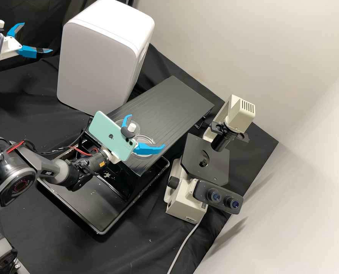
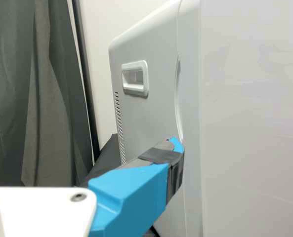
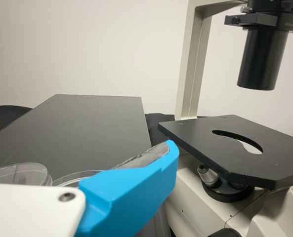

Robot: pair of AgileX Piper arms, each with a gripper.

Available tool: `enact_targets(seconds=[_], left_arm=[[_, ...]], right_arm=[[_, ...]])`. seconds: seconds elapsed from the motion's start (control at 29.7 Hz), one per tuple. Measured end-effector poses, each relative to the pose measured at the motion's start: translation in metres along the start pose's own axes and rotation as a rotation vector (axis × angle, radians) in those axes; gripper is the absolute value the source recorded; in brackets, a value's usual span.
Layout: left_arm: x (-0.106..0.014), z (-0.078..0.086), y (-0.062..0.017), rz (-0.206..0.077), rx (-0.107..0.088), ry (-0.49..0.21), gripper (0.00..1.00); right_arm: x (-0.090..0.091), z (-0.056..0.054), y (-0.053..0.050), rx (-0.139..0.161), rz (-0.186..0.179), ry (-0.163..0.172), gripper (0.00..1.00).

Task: Place the lid on the petri dish

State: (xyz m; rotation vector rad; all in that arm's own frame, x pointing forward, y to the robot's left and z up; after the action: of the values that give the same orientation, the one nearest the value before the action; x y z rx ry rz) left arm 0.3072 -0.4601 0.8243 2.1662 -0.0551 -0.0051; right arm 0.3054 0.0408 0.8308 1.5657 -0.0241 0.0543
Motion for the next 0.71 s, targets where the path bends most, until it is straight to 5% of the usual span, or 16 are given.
enact_targets(seconds=[0.44,0.71], left_arm=[[0.000,0.002,-0.0004,0.000,-0.003,-0.003,1.00],[-0.007,0.042,-0.0103,-0.031,-0.008,-0.096,1.00]], right_arm=[[0.000,0.000,0.000,0.000,0.000,0.000,1.00],[0.000,0.000,0.000,0.000,0.000,0.000,1.00]])
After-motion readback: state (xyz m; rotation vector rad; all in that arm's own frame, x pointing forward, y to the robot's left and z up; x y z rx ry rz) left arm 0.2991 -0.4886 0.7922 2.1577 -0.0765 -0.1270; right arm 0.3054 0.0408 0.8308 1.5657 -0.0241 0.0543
